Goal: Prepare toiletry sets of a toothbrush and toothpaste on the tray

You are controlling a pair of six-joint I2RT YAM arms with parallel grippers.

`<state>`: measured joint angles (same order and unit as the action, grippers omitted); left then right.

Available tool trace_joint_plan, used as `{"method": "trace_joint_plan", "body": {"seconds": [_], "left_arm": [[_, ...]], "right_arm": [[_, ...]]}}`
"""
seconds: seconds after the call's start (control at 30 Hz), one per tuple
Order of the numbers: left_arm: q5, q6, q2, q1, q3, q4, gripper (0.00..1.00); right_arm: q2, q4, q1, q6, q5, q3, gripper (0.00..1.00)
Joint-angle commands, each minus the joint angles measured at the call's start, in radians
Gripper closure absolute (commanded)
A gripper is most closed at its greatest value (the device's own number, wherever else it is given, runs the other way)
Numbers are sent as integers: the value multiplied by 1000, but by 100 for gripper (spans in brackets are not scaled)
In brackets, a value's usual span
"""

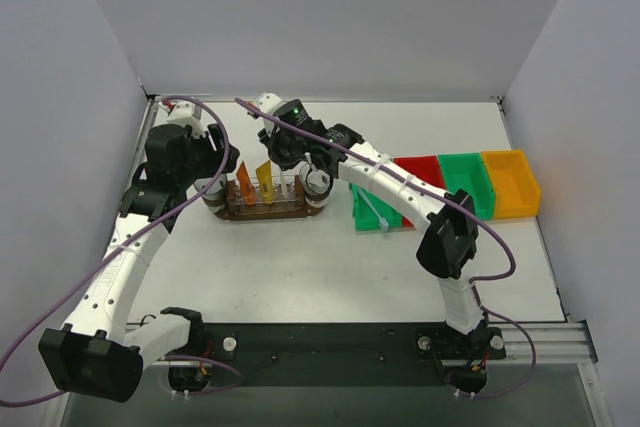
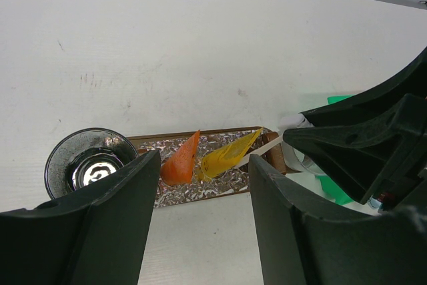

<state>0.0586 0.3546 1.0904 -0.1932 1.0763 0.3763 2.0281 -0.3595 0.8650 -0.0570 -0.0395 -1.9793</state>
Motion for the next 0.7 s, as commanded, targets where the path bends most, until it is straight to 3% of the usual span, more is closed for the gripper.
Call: {"method": "trace_joint_plan", "body": {"seconds": [0.0, 0.67], "left_arm": [[4, -6, -12, 3, 17, -13, 35], [6, -6, -11, 1, 19, -10, 35]], "right_arm": [[-77, 45, 3, 11, 29, 23, 100], [-103, 96, -1, 29, 32, 65, 100]]}}
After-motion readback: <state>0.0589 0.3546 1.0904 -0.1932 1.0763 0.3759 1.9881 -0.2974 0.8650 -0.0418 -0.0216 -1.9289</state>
